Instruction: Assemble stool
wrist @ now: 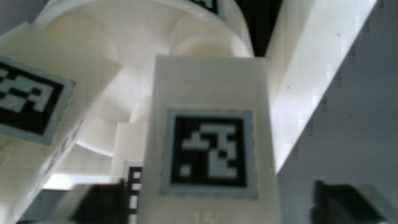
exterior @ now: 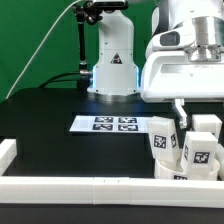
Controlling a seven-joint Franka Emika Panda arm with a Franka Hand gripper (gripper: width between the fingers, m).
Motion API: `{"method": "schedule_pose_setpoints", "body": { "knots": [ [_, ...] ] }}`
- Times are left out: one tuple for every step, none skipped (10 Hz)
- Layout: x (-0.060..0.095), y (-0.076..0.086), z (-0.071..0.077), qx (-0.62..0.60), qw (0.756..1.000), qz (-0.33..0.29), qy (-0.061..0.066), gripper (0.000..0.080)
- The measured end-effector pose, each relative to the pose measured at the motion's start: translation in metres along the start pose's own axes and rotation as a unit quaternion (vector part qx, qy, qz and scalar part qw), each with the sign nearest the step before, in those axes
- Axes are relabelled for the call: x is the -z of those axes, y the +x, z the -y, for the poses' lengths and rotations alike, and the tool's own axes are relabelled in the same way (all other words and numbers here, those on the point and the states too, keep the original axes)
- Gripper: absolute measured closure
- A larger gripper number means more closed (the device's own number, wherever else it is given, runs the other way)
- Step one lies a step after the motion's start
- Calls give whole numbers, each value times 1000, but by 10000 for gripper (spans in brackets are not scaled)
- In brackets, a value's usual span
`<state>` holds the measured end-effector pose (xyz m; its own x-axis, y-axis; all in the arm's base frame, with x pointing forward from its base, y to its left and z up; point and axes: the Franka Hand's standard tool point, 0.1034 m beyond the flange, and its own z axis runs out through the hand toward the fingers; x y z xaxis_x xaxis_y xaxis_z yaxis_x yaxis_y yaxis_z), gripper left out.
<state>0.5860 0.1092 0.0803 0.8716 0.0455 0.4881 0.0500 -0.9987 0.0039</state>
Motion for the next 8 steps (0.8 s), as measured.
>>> {"method": "schedule_pose_setpoints", "body": {
  "knots": [
    [0, 0, 0, 0, 1000, 0, 0, 241],
    [2, 1, -1, 3, 1000, 0, 0, 166],
    [5, 3, -2, 8, 1000, -2, 0, 154],
    [7, 5, -2, 8, 1000, -2, 1, 154],
    [14, 9, -3, 9, 1000, 5, 3, 151],
    [27, 19, -3, 6, 1000, 16, 7, 151],
    [32, 23, -3, 4, 1000, 13, 9, 151],
    [30, 21, -3, 5, 1000, 16, 8, 151]
  ]
}}
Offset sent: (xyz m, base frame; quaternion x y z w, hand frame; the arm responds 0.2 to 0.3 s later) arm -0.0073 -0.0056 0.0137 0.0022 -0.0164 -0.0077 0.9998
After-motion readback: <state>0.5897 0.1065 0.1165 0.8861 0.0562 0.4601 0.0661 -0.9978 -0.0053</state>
